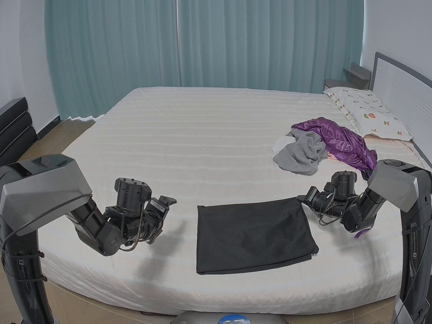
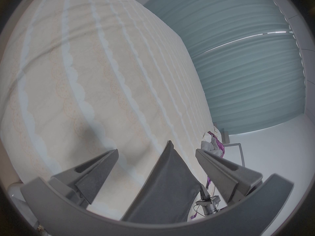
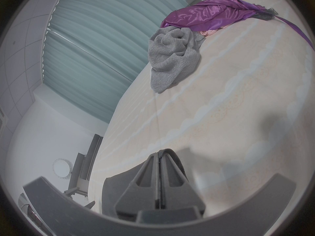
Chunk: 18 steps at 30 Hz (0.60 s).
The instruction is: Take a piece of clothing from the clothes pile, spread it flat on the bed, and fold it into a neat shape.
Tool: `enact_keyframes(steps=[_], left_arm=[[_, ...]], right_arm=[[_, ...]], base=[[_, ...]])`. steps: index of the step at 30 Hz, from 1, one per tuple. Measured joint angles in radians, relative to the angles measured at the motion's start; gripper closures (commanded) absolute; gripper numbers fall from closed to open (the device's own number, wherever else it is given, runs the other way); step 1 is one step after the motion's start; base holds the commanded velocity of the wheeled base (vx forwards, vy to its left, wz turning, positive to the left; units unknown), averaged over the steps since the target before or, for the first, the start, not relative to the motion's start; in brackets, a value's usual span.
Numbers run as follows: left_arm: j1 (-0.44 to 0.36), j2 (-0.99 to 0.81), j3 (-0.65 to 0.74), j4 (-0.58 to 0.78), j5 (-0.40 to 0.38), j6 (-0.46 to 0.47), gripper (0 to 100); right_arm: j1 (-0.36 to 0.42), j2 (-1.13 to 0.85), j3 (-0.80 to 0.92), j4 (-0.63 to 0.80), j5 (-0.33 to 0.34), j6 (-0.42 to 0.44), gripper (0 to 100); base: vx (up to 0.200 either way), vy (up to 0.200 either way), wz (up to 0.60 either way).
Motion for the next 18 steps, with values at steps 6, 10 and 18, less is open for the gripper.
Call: enact_keyframes(steps=[6,10,18], left_arm=[[0.0,0.0,0.0,0.0,0.0,-0.001,0],[0.0,0.0,0.0,0.0,0.0,-0.001,0],[0.0,0.0,0.0,0.0,0.0,0.0,0]], right_arm=[[-0.004,0.001,-0.003,0.0,0.0,0.001,100],[-0.008,0.004,-0.003,-0.001,0.001,0.0,0],[-0.015,-0.007,0.03,-0.043,0.002,0.006,0]], base=[[0.0,0.0,0.0],[0.0,0.0,0.0],[0.0,0.0,0.0]])
